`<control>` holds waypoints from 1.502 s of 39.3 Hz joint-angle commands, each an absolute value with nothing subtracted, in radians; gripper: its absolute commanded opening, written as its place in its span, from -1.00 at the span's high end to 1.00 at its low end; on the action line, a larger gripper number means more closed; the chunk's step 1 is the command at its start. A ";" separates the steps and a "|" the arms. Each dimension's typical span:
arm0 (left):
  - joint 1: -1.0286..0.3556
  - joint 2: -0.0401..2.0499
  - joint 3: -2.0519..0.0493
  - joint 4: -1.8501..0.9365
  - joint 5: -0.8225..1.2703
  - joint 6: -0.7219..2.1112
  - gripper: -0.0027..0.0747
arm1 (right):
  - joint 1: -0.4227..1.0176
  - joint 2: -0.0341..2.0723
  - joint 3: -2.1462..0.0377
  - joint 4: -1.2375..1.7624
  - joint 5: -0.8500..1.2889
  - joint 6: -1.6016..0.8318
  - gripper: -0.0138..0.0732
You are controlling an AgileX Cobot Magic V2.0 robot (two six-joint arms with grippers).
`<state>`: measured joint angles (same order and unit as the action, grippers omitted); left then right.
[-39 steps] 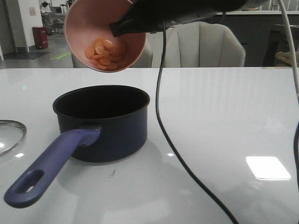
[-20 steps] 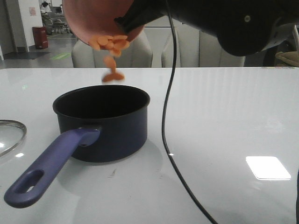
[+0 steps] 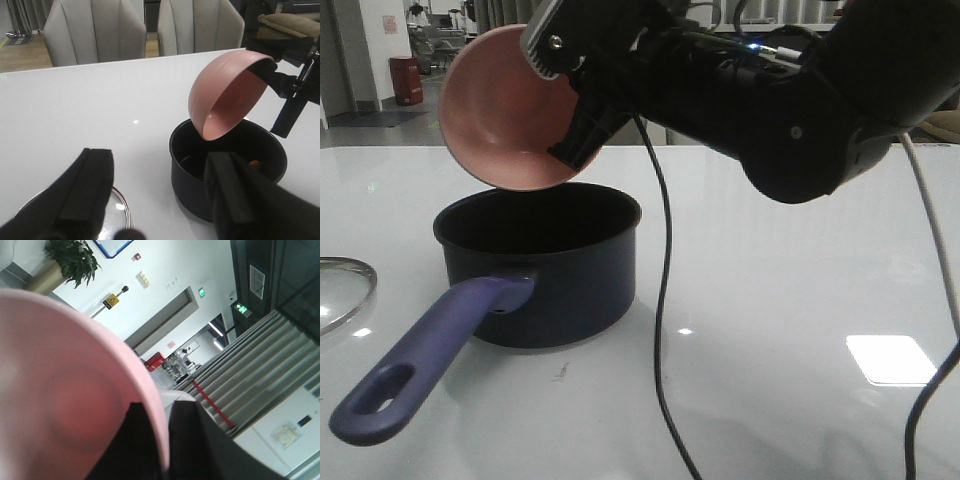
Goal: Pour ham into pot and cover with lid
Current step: 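Tilt the bowl with the right gripper to pour carrot slices into the pot, then carry the empty bowl back and lower it onto the table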
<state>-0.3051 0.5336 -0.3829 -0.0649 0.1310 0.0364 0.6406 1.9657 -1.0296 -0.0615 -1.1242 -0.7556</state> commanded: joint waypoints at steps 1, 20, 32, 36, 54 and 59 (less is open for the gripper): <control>-0.312 0.539 -0.412 -0.066 0.044 0.039 -0.20 | 0.637 1.908 -1.053 0.030 -1.279 -0.551 0.40; -0.312 0.539 -0.412 -0.066 0.044 0.039 -0.20 | 0.631 1.766 -1.186 0.188 -0.392 -0.195 0.40; -0.312 0.539 -0.412 -0.066 0.044 0.039 -0.20 | 0.578 1.682 -1.337 0.188 0.171 -0.195 0.40; -0.312 0.539 -0.412 -0.066 0.044 0.039 -0.20 | 0.517 1.662 -1.391 0.190 0.357 -0.192 0.40; -0.312 0.539 -0.412 -0.066 0.044 0.039 -0.20 | 0.110 1.633 -1.413 0.257 0.767 -0.186 0.40; -0.312 0.539 -0.412 -0.066 0.044 0.039 -0.20 | 0.051 1.641 -1.412 0.267 0.816 -0.186 0.40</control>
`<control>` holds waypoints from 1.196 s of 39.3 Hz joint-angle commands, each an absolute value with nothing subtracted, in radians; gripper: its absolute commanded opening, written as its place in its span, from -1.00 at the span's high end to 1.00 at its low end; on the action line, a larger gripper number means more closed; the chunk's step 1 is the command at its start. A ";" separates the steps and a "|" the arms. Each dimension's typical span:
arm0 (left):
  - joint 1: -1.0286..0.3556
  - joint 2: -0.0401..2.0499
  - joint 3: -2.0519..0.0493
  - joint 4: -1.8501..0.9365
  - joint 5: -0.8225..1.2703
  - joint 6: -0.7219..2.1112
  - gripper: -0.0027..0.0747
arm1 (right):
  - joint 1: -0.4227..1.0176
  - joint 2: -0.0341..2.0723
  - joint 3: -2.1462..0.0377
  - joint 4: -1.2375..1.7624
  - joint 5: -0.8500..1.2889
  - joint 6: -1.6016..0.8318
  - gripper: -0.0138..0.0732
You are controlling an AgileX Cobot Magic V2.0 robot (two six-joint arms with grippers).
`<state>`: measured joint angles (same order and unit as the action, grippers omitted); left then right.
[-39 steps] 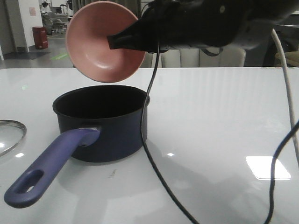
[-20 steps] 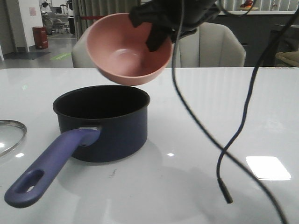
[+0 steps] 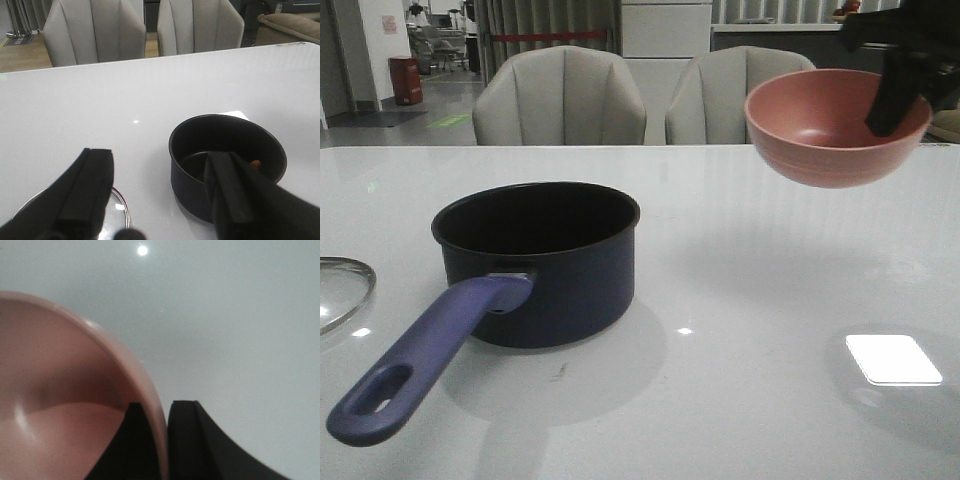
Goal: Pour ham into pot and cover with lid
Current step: 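Carry the empty bowl back and lower it onto the table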
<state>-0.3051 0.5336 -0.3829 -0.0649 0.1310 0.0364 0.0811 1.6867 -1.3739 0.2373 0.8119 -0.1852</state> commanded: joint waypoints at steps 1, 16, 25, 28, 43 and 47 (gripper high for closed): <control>-0.312 0.539 -0.412 -0.066 0.044 0.039 -0.20 | 0.045 1.644 -1.412 0.267 0.820 -0.186 0.40; -0.312 0.539 -0.412 -0.066 0.044 0.039 -0.20 | 0.036 1.798 -1.412 0.261 0.864 -0.186 0.40; -0.312 0.539 -0.412 -0.066 0.044 0.039 -0.20 | 0.036 1.875 -1.412 0.262 0.867 -0.181 0.39; -0.312 0.539 -0.412 -0.066 0.044 0.039 -0.20 | 0.036 1.892 -1.412 0.262 0.870 -0.181 0.36; -0.312 0.539 -0.412 -0.066 0.044 0.039 -0.20 | 0.036 1.902 -1.415 0.246 0.841 -0.190 -0.31; -0.312 0.539 -0.412 -0.066 0.044 0.039 -0.20 | 0.036 1.874 -1.415 0.246 0.841 -0.236 -0.30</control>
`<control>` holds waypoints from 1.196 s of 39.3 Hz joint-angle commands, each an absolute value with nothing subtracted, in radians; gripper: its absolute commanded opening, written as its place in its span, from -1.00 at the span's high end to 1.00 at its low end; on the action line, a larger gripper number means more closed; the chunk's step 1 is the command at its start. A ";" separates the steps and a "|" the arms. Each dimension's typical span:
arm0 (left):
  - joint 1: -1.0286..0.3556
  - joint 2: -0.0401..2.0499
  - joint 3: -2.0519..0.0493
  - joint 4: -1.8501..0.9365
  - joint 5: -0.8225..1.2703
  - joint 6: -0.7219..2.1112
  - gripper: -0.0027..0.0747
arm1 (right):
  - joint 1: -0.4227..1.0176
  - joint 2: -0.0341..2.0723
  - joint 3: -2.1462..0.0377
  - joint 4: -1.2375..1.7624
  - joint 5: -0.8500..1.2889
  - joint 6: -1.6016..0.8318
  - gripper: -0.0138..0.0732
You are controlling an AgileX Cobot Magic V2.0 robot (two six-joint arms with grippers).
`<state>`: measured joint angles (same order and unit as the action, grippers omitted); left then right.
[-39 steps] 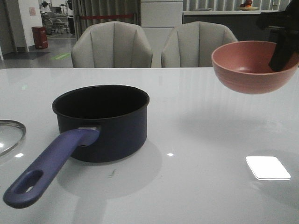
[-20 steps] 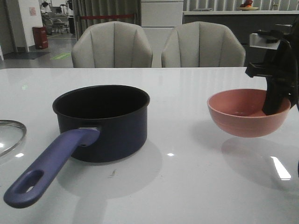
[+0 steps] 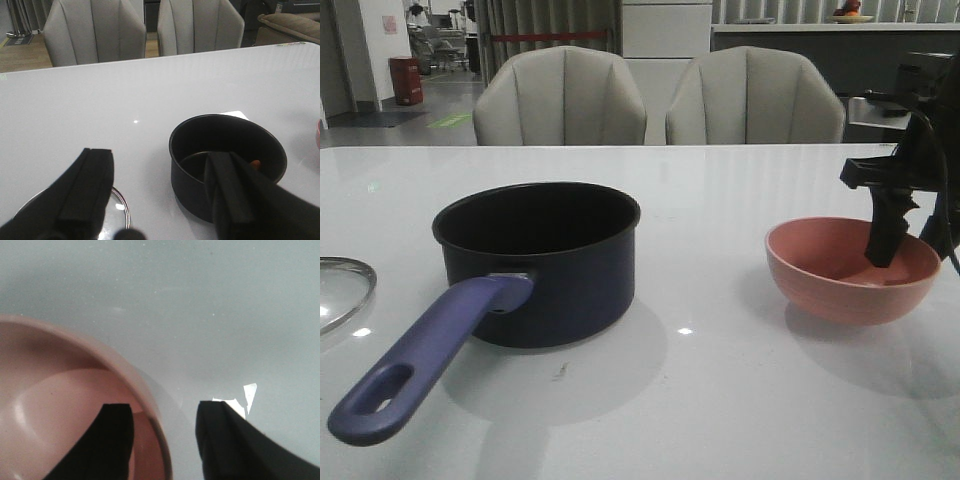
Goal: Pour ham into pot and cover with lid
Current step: 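Carry the empty bowl back and lower it onto the table, then open the right gripper and raise it away from the bowl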
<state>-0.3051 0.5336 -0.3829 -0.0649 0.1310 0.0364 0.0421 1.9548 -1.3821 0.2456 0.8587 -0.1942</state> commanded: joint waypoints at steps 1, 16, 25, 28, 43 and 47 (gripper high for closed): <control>-0.312 0.539 -0.412 -0.066 0.044 0.039 -0.20 | 0.036 1.861 -1.415 0.246 0.842 -0.245 -0.30; -0.312 0.539 -0.412 -0.066 0.044 0.039 -0.20 | 0.069 1.517 -1.319 0.261 0.761 -0.291 -0.30; -0.312 0.539 -0.412 -0.066 0.044 0.039 -0.20 | 0.128 1.252 -1.145 0.275 0.600 -0.291 -0.30; -0.312 0.539 -0.412 -0.066 0.044 0.039 -0.20 | 0.163 1.163 -1.073 0.289 0.524 -0.291 -0.30; -0.312 0.539 -0.412 -0.066 0.044 0.039 -0.20 | 0.371 0.693 -0.649 0.289 0.116 -0.291 -0.30; -0.312 0.539 -0.412 -0.066 0.044 0.039 -0.20 | 0.403 0.549 -0.534 0.289 0.014 -0.291 -0.30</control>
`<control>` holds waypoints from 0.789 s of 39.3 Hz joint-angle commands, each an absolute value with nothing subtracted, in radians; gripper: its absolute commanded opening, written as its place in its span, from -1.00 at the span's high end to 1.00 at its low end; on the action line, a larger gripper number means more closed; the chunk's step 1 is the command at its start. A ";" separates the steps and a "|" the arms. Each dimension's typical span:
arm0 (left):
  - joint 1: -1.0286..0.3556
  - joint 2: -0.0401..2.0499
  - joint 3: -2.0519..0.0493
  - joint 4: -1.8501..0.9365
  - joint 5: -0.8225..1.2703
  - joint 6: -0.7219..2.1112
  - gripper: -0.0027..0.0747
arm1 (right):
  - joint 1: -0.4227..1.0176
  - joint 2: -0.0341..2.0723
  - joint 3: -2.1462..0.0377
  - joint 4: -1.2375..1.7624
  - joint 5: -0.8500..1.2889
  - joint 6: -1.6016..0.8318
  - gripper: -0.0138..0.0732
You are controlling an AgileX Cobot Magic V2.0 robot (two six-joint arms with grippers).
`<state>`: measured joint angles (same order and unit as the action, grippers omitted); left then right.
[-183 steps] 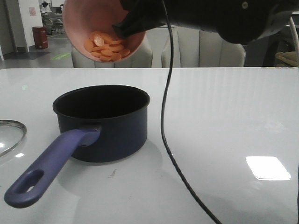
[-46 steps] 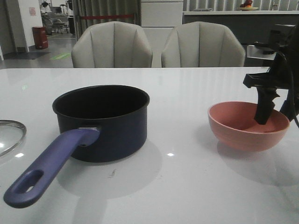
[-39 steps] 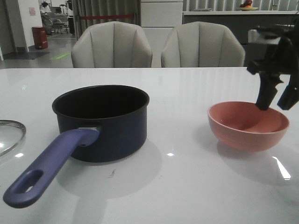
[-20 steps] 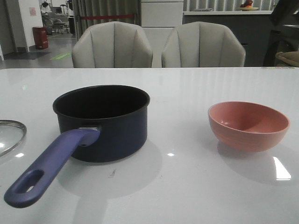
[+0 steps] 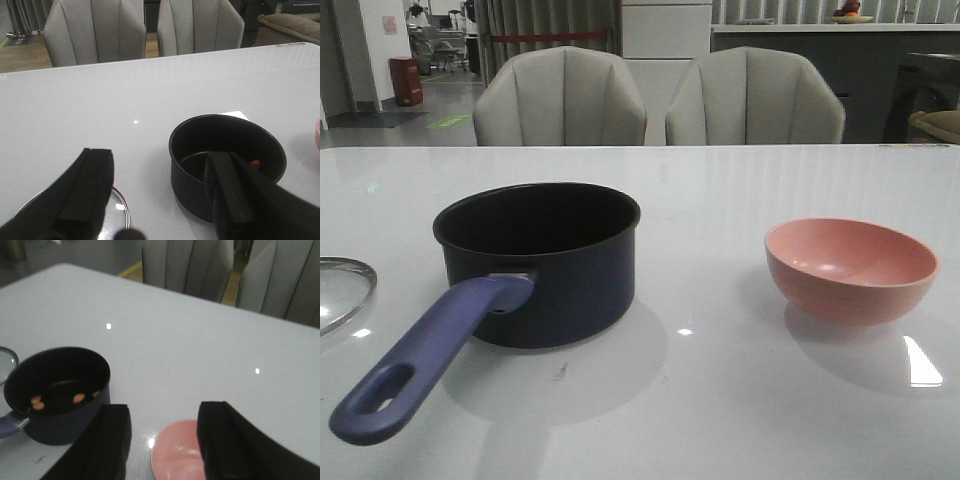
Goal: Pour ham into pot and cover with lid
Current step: 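Open the right gripper and raise it away from the bowl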
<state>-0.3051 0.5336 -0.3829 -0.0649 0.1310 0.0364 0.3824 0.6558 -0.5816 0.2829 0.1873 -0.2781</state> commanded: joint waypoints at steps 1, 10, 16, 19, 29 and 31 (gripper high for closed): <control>-0.312 0.539 -0.412 -0.066 0.044 0.039 -0.20 | 0.407 0.510 -0.513 0.289 0.000 -0.291 -0.30; -0.312 0.539 -0.412 -0.066 0.044 0.039 -0.20 | 0.409 0.294 -0.342 0.289 -0.041 -0.291 -0.30; -0.312 0.539 -0.412 -0.066 0.044 0.039 -0.20 | 0.409 0.257 -0.285 0.290 -0.039 -0.290 -0.30; -0.312 0.539 -0.412 -0.066 0.044 0.039 -0.20 | 0.409 0.257 -0.277 0.290 -0.022 -0.290 -0.30; -0.312 0.539 -0.412 -0.066 0.044 0.039 -0.20 | 0.409 0.257 -0.272 0.290 0.097 -0.290 -0.23; -0.312 0.539 -0.412 -0.066 0.044 0.039 -0.20 | 0.409 0.257 -0.272 0.290 0.097 -0.290 -0.08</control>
<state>-0.3051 0.5336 -0.3829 -0.0649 0.1310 0.0364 0.4072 0.2524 -0.2452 0.2884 0.1530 -0.2798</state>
